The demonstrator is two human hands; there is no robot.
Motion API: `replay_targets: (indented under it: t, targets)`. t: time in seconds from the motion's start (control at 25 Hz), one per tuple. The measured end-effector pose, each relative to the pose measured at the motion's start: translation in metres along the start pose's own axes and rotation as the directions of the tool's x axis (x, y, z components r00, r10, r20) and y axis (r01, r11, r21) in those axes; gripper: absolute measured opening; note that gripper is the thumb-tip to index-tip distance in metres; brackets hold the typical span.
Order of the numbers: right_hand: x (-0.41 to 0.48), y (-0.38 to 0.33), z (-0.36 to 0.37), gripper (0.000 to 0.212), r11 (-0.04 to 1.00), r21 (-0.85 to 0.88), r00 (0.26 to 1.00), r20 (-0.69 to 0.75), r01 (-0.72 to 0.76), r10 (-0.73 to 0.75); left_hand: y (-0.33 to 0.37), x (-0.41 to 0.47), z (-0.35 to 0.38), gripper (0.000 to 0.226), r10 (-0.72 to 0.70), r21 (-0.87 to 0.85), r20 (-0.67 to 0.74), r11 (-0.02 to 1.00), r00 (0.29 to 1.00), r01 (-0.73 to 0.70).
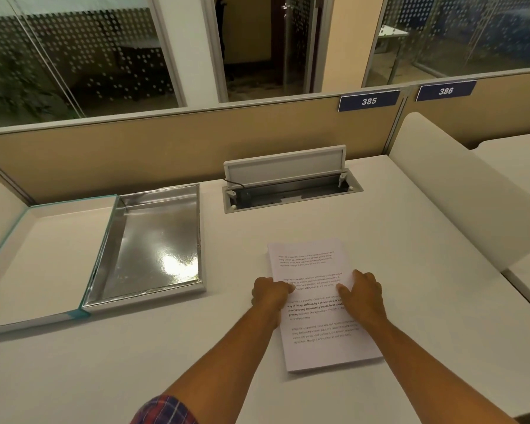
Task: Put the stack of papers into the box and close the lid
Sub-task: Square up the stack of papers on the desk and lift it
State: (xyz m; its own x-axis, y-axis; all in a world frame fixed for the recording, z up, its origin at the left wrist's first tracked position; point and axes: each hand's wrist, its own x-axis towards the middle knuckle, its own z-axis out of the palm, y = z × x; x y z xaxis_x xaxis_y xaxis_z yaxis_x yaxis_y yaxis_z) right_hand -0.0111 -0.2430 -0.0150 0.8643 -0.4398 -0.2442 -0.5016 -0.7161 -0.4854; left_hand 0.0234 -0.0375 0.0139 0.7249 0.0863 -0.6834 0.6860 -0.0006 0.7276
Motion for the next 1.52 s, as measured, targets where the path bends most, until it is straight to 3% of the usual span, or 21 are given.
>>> replay_targets:
  t: [0.12, 0.2, 0.48, 0.6, 0.92, 1.08, 1.24, 1.52]
  targets:
    - [-0.001, 0.001, 0.001, 0.035, 1.000, 0.010, 1.000, 0.002, 0.003, -0.003, 0.000, -0.005, 0.009, 0.021, 0.112, 0.082, -0.044, 0.991, 0.993, -0.108]
    - [-0.001, 0.001, 0.001, 0.035, 1.000, 0.011, 1.000, -0.004, 0.005, -0.005, 0.004, -0.011, 0.013, 0.028, 0.138, 0.076, -0.049, 0.988, 0.989, -0.134]
    - [0.001, 0.002, 0.002, 0.035, 1.000, 0.019, 1.000, -0.007, 0.014, -0.013, 0.007, 0.000, 0.005, 0.021, 0.083, 0.028, 0.011, 0.996, 0.997, -0.083]
    - [0.001, 0.003, 0.002, 0.034, 1.000, 0.019, 1.000, -0.011, 0.017, -0.017, 0.009, 0.001, 0.009, 0.028, 0.075, -0.011, 0.028, 0.997, 0.997, -0.074]
    - [0.002, 0.004, 0.003, 0.030, 0.999, 0.029, 1.000, -0.005, 0.017, -0.017, 0.005, -0.002, 0.016, 0.041, 0.126, 0.115, -0.078, 0.986, 0.989, -0.117]
    - [0.003, 0.003, 0.003, 0.031, 1.000, 0.027, 1.000, -0.012, 0.015, -0.014, 0.010, 0.005, 0.016, 0.046, 0.059, -0.050, -0.018, 0.997, 0.998, -0.060]
    - [0.003, 0.004, 0.001, 0.032, 1.000, 0.024, 1.000, -0.001, 0.006, -0.006, 0.007, 0.016, 0.014, 0.025, 0.060, -0.148, 0.036, 0.987, 0.998, -0.054]
    - [0.003, 0.003, 0.002, 0.035, 1.000, 0.018, 1.000, 0.001, 0.001, -0.001, 0.008, 0.032, 0.004, 0.010, 0.061, -0.084, 0.060, 0.995, 0.996, -0.056]
